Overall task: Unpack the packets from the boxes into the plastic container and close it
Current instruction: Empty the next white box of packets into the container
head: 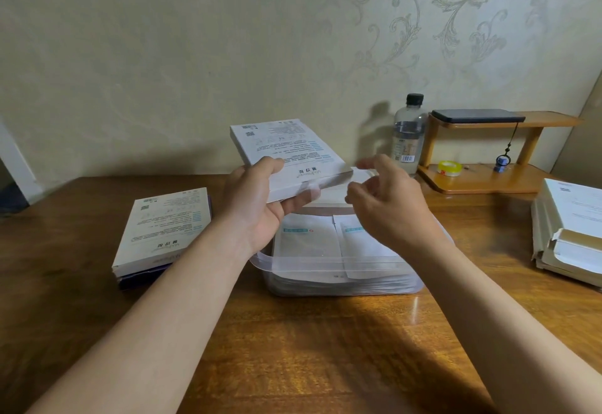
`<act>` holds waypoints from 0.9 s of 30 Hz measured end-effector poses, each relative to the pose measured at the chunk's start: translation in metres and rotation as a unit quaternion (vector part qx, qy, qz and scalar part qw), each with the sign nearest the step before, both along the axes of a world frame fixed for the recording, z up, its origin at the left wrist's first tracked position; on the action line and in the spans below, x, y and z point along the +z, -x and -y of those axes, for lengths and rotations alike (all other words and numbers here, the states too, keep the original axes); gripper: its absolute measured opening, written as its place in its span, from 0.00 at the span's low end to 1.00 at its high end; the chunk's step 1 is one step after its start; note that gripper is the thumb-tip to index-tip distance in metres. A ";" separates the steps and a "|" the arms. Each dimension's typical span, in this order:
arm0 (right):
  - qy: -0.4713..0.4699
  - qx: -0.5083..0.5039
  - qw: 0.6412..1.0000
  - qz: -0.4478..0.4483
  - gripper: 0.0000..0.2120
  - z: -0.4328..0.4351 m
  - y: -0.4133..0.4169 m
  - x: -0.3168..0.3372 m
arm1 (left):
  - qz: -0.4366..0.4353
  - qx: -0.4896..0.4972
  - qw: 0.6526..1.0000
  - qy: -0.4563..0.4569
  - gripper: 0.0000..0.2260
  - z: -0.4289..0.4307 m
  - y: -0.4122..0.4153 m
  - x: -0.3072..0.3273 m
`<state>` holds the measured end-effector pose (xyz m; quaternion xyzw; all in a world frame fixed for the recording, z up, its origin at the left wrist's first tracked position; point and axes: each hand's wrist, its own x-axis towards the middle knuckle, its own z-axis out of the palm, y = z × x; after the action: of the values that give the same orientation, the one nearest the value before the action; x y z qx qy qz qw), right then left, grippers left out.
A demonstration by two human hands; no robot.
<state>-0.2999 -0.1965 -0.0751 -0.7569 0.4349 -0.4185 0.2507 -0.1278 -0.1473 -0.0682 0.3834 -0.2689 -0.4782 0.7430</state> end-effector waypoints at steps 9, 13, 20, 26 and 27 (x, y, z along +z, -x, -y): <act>-0.164 0.074 0.977 0.117 0.07 0.008 0.000 0.003 | 0.056 -0.053 0.997 0.001 0.14 -0.007 0.005 0.003; -0.203 0.074 0.964 0.154 0.06 0.009 0.001 0.006 | 0.104 -0.067 0.992 -0.011 0.15 -0.010 0.009 0.004; -0.258 0.073 0.938 0.221 0.08 0.017 0.006 0.005 | 0.154 -0.056 0.986 -0.036 0.15 -0.010 0.012 0.003; -0.241 0.069 0.942 0.222 0.12 0.018 0.006 0.003 | 0.152 -0.044 0.986 -0.050 0.14 -0.010 0.012 0.003; -0.223 0.062 0.948 0.219 0.13 0.018 0.007 0.003 | 0.144 -0.045 0.987 -0.051 0.14 -0.010 0.012 0.004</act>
<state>-0.3065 -0.2140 -0.0720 -0.5968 0.4040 -0.4501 0.5273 -0.1397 -0.1369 -0.0646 0.4735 -0.3655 -0.4641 0.6533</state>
